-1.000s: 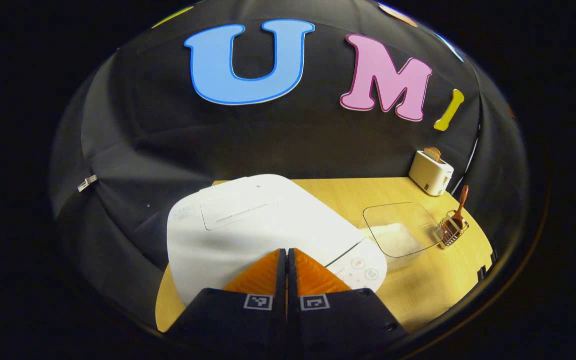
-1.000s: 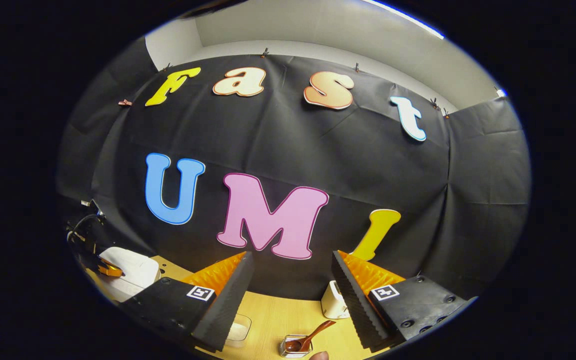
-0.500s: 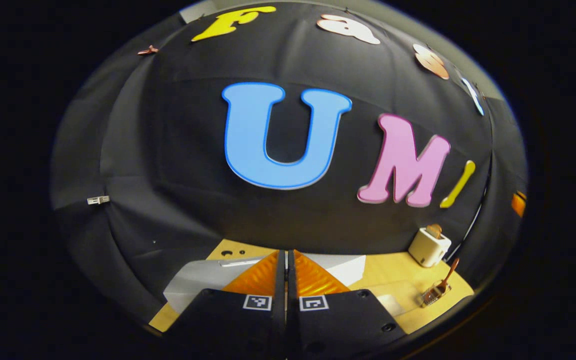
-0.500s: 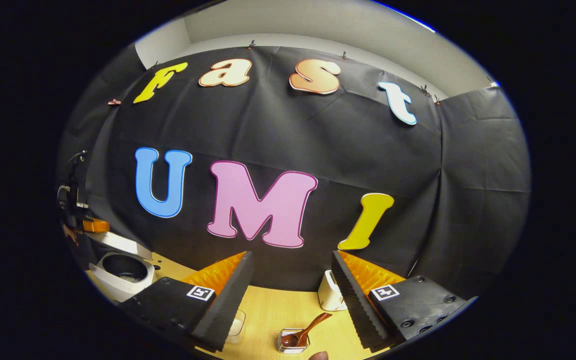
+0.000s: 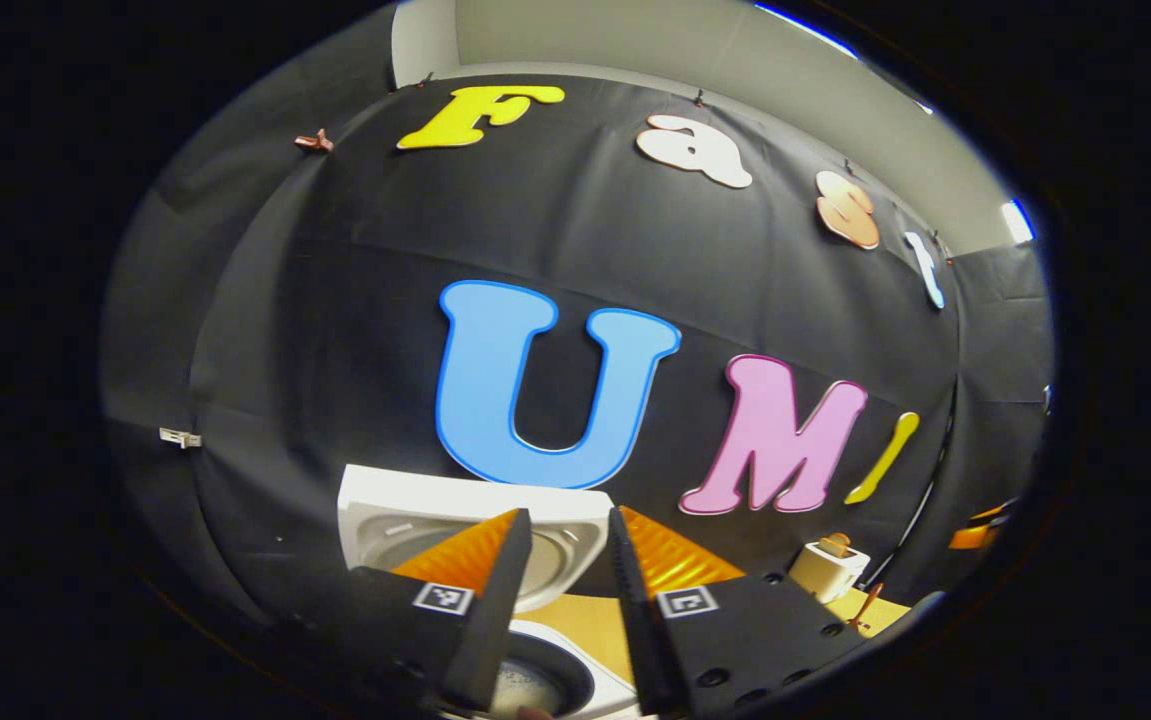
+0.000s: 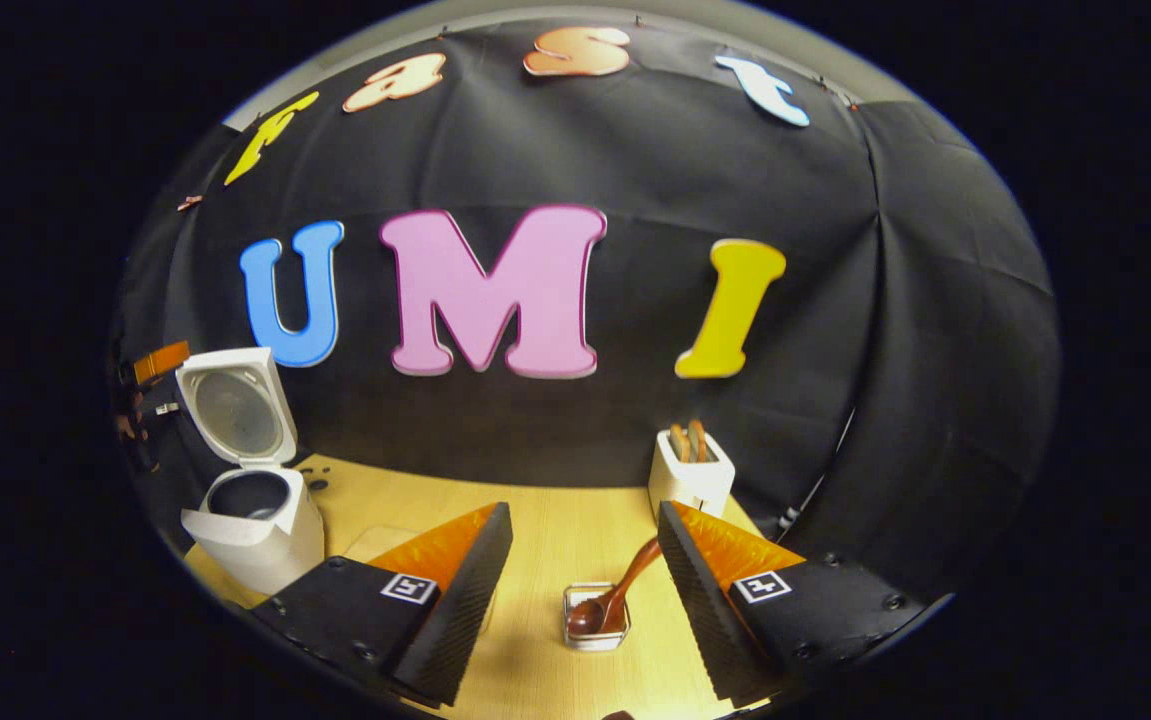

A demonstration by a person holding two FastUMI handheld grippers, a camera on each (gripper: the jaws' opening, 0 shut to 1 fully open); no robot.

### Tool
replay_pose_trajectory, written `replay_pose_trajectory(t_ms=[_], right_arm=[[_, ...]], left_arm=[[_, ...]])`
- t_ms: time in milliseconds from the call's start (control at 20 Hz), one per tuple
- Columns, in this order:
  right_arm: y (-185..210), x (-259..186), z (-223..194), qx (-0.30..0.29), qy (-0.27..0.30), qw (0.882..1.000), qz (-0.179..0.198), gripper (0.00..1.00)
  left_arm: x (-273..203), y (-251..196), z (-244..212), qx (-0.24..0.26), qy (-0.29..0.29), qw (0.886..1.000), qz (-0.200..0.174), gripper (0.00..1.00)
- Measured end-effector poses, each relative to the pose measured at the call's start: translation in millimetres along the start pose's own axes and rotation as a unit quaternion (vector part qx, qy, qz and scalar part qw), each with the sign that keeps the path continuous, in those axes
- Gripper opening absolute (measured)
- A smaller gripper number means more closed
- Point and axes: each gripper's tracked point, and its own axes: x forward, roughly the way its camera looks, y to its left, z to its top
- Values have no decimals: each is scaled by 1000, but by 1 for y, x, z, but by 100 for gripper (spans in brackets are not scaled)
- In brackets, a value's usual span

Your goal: Close the left gripper, press the button to open the rice cooker; take a wooden spoon from the chopstick holder with the right hand, scoop a spoonful of rice and pour it into the rice cooker, then put the wooden spoon back into the chopstick holder.

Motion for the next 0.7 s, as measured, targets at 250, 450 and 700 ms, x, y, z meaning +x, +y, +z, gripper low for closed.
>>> replay_pose_trajectory(t_ms=[250,450,700], right_arm=[[-15,44,-84,67,98,993,24,74],[-35,83,-134,127,146,981,10,69],[-54,126,-171,174,171,970,-5,46]], left_arm=[[-13,-28,-10,18,18,999,-19,86],[-20,-43,-22,18,39,999,-30,86],[-21,-46,-35,33,63,997,-24,87]])
